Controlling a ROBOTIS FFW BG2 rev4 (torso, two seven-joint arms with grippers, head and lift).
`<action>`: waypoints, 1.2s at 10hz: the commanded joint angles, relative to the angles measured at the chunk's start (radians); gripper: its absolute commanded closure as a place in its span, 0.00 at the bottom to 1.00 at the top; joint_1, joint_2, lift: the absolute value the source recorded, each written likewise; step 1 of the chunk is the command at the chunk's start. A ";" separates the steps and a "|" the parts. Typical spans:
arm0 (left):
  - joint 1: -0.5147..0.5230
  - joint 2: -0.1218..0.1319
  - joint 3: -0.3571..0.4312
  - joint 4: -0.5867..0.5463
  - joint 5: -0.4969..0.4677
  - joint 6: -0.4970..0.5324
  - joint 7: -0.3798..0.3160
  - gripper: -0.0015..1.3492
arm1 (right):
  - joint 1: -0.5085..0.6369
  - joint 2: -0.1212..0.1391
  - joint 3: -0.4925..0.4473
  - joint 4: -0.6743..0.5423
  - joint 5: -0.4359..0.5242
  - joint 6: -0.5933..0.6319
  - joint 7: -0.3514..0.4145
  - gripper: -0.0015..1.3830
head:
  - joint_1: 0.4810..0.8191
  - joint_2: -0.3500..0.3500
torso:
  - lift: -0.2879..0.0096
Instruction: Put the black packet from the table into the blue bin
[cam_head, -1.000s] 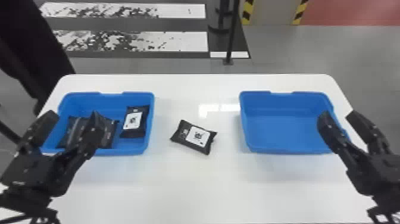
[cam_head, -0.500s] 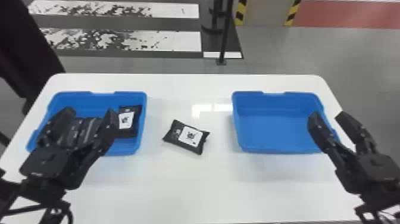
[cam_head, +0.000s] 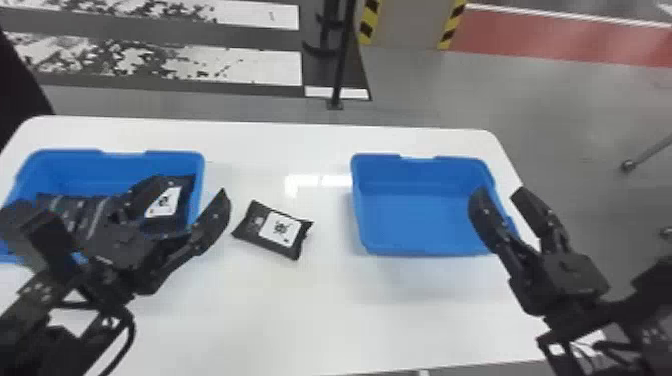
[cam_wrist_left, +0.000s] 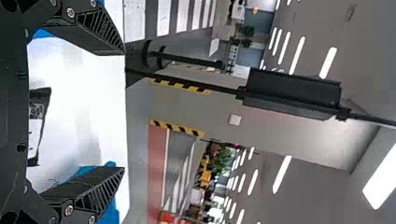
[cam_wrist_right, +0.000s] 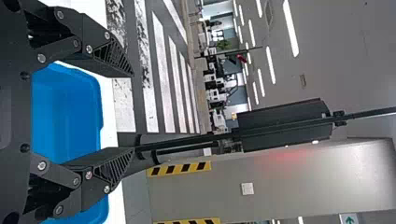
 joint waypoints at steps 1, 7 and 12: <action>-0.103 0.000 -0.042 0.105 -0.043 0.088 -0.040 0.12 | -0.010 0.001 0.003 0.007 0.007 0.000 0.000 0.36 | 0.63 0.24 | 0.60; -0.376 -0.035 -0.136 0.365 -0.358 0.221 -0.122 0.12 | -0.030 0.001 0.005 0.019 0.017 0.000 0.003 0.36 | 0.63 0.16 | 0.60; -0.484 -0.032 -0.269 0.490 -0.316 0.368 -0.139 0.12 | -0.030 0.001 0.005 0.024 0.017 0.000 0.005 0.36 | 0.63 0.13 | 0.60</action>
